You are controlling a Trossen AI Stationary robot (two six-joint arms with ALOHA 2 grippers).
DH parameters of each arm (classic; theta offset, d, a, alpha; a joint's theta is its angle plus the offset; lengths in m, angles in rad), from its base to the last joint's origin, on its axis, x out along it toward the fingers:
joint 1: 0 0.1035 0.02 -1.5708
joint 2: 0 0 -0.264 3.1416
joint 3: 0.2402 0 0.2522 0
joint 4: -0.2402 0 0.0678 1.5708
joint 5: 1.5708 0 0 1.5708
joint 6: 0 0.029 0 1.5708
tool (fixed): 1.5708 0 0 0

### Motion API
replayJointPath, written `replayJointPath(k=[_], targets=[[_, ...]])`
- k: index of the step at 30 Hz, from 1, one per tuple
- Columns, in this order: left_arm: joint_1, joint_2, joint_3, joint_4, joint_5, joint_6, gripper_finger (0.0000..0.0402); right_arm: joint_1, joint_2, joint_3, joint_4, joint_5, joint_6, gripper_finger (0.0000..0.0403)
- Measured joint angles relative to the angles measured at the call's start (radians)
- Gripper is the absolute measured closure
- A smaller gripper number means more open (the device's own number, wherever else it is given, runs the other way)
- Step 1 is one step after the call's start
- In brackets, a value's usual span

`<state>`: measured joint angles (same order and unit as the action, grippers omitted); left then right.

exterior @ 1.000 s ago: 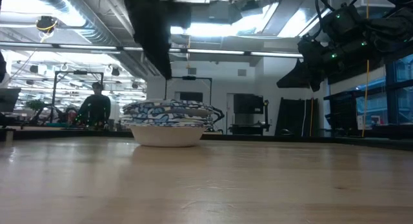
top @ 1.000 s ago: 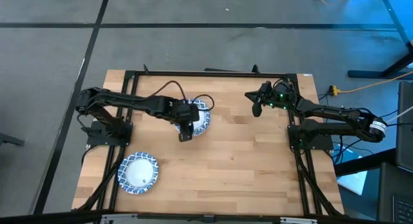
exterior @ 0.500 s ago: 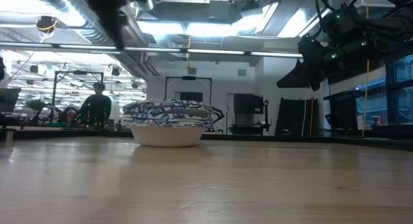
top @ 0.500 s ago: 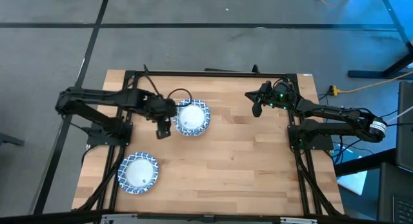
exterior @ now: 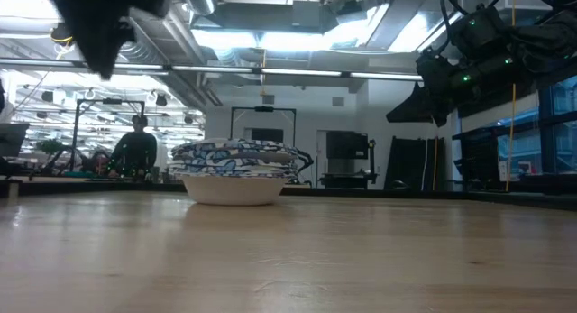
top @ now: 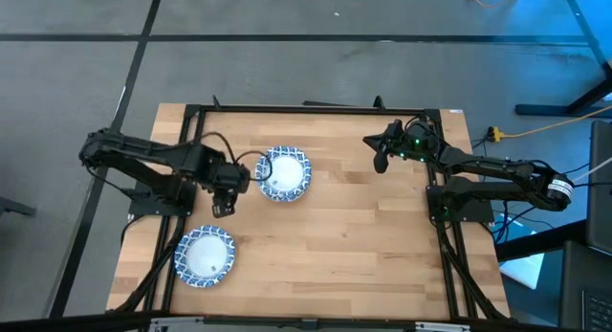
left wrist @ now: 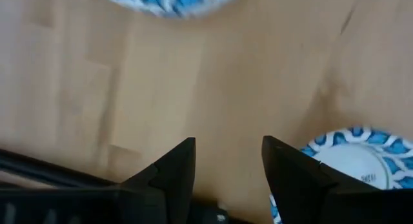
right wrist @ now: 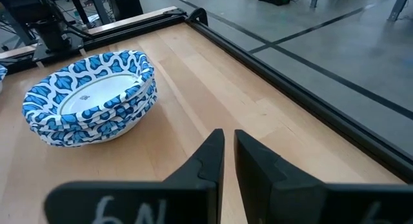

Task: Nest bowls inside each other
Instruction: Stack the blue patterned bowl on the stacked blue patterned bowls

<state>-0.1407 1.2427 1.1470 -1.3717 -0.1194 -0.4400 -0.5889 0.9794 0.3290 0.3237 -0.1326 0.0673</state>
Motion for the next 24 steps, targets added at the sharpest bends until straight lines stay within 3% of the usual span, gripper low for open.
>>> replayJointPath(k=[12, 24], targets=[[-0.178, 0.001, -0.337, 0.278, 0.262, -0.029, 0.0229, 0.0, 0.0, 0.0, -0.003, 0.0, 0.005, 0.0365], [-0.308, 0.001, -0.383, 0.333, 0.251, -0.023, 0.0229, 0.0, 0.0, 0.0, -0.003, 0.0, 0.006, 0.0365]])
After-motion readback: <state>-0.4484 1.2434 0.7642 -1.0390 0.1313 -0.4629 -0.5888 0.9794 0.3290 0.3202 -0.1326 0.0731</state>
